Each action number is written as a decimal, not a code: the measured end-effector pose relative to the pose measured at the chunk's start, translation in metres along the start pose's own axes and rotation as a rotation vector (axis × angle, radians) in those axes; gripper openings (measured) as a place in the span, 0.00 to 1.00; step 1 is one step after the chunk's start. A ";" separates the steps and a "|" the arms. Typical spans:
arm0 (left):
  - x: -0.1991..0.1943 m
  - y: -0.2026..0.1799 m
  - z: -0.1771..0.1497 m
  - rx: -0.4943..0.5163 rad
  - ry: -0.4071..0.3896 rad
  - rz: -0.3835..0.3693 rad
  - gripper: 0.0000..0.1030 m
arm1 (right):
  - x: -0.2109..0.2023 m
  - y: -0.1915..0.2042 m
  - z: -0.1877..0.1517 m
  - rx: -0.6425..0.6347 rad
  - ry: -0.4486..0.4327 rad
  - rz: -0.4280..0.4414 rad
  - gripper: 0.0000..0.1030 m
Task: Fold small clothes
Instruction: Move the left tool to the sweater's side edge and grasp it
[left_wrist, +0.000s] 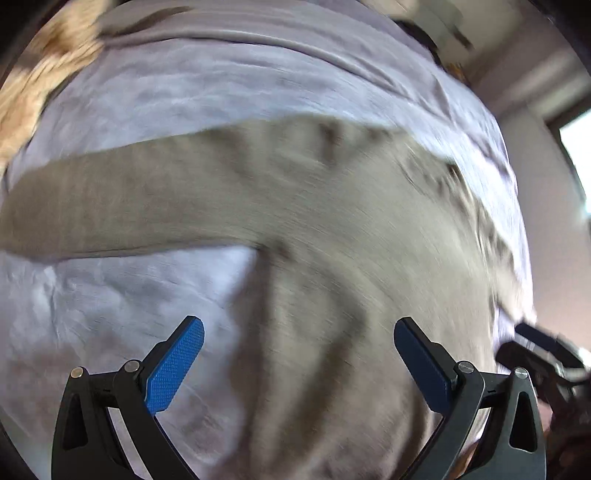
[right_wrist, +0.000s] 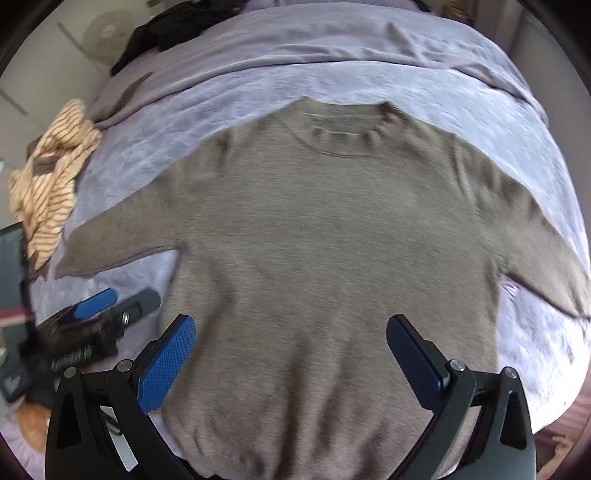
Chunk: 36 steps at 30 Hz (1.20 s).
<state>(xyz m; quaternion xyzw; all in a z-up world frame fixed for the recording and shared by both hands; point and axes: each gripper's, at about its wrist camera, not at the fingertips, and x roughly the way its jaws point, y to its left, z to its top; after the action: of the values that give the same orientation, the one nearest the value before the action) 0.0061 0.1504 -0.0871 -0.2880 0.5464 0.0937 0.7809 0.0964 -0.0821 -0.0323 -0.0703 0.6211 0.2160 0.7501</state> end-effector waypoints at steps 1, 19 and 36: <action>-0.001 0.014 0.002 -0.029 -0.019 -0.003 1.00 | 0.003 0.009 0.001 -0.021 0.004 0.027 1.00; 0.012 0.227 0.017 -0.642 -0.355 -0.314 1.00 | 0.062 0.092 -0.009 -0.145 0.140 0.143 1.00; -0.031 0.193 0.040 -0.439 -0.454 -0.111 0.10 | 0.070 0.083 -0.020 -0.115 0.141 0.207 0.99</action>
<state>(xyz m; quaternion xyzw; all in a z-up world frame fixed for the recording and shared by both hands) -0.0626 0.3356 -0.1164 -0.4508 0.3081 0.2284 0.8060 0.0539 0.0012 -0.0909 -0.0637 0.6628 0.3223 0.6729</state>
